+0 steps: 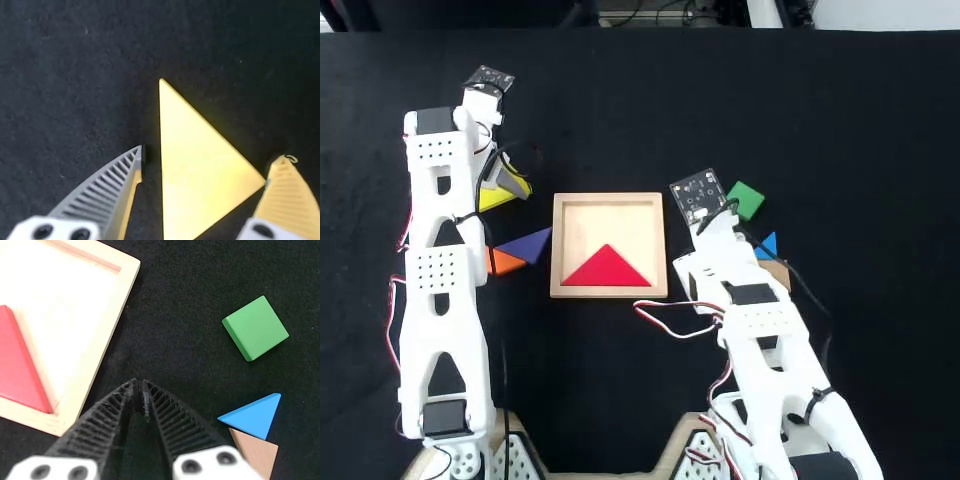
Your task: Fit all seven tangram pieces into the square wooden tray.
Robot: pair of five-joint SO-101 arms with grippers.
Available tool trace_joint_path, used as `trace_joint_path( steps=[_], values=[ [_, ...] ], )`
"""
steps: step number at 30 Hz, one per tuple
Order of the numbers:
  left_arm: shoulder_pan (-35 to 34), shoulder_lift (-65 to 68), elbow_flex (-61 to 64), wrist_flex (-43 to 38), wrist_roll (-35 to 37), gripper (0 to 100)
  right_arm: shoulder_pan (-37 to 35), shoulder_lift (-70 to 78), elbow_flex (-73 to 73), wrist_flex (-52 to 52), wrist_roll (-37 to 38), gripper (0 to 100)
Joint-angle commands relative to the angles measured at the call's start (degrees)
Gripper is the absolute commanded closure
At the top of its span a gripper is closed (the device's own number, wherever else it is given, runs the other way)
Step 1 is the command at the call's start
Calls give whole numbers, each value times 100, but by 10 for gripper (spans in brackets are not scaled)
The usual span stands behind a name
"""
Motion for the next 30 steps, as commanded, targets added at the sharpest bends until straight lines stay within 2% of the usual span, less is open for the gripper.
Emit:
trace_joint_path(
  steps=[1, 3, 9, 20, 22, 26, 30],
  values=[
    [-4, -255, -110, -105, -70, 619, 35, -163, 4, -97, 53, 986],
    [-22, -255, -110, -97, -70, 624, 35, -163, 4, -97, 53, 986],
    [-13, -255, -110, -105, -79, 721, 35, -163, 4, -97, 53, 986],
    [-22, -264, -145, -88, -79, 725, 35, -163, 4, -97, 53, 986],
    [-31, -316, -171, -35, -360, 714, 35, -163, 4, -97, 53, 986],
    [31, -334, -426, 598, -1424, 612, 35, -163, 4, -97, 53, 986],
    [-31, -273, -866, 554, -1890, 609, 35, -163, 4, -97, 53, 986]
  ],
)
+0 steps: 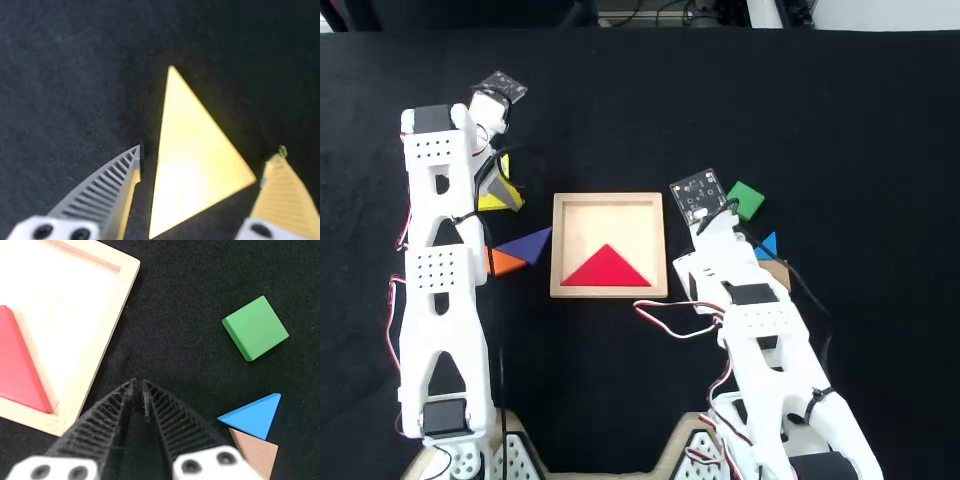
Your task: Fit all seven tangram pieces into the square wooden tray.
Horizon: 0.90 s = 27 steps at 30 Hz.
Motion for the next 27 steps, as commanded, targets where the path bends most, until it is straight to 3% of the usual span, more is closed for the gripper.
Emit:
trace_joint_path(
  steps=[1, 8, 17, 27],
  values=[
    [-48, -229, -479, 18, -527, 609, 35, -163, 4, -97, 53, 986],
    [-48, -211, -479, -9, -589, 609, 35, -163, 4, -97, 53, 986],
    [-22, -202, -435, -18, -1204, 609, 35, -163, 4, -97, 53, 986],
    [-4, 70, -295, -343, -1090, 609, 35, -163, 4, -97, 53, 986]
  ],
)
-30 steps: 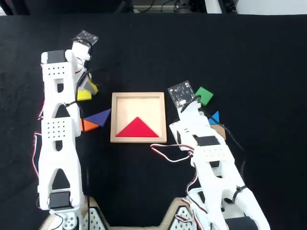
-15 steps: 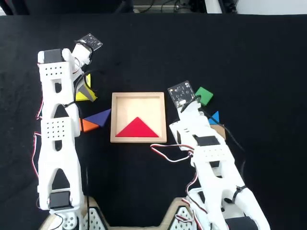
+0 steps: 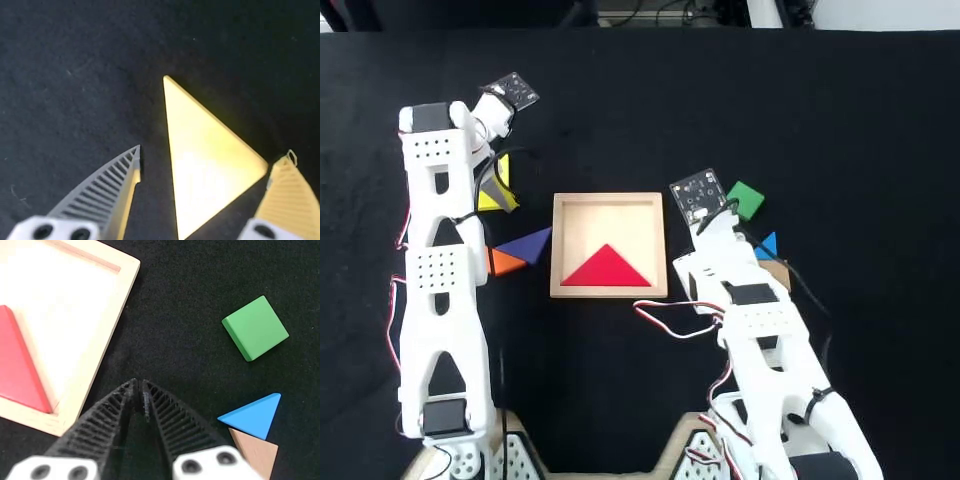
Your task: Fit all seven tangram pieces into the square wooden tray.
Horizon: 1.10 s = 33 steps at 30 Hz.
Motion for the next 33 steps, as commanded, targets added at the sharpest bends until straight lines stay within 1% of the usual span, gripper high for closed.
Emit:
trace_joint_path(
  steps=[1, 11, 19, 25, 33],
  values=[
    [-4, 114, -136, -149, 141, 609, 35, -163, 4, -97, 53, 986],
    [-31, 369, -136, -264, 237, 609, 35, -163, 4, -97, 53, 986],
    [110, 378, -127, -264, 624, 699, 35, -163, 4, -97, 53, 986],
    [75, 378, -101, -255, 633, 758, 35, -163, -4, -97, 53, 986],
    [127, 343, -136, 149, 633, 800, 35, -163, -4, -97, 53, 986]
  ],
)
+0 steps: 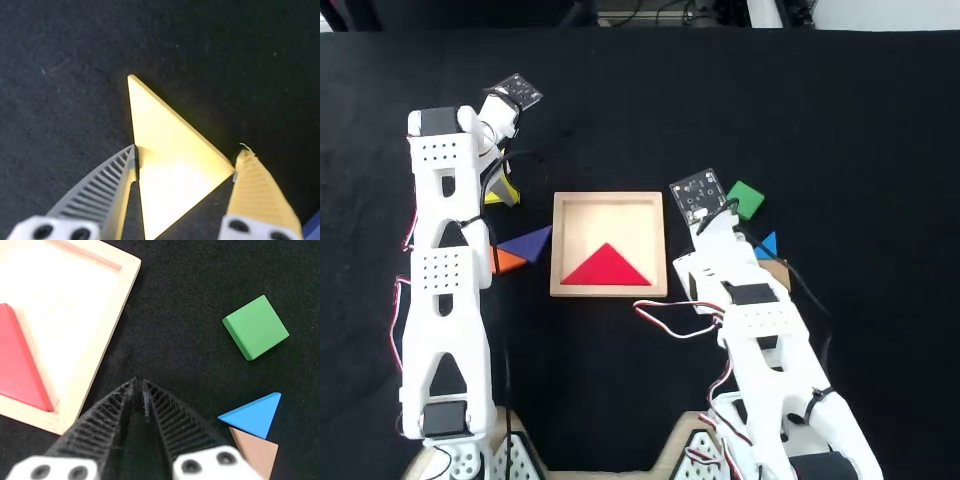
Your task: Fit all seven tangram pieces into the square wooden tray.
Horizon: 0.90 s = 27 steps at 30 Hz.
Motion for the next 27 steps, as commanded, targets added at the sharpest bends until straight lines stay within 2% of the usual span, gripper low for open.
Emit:
trace_joint_path(
  steps=[1, 8, 27],
  values=[
    [13, 0, 4, 70, 62, 812, 35, -163, -4, -97, 53, 986],
    [-40, -9, -171, 158, 70, 910, 35, -163, -4, -97, 53, 986],
    [-48, -35, -180, 229, 53, 913, 35, -163, -13, -97, 53, 986]
  ],
)
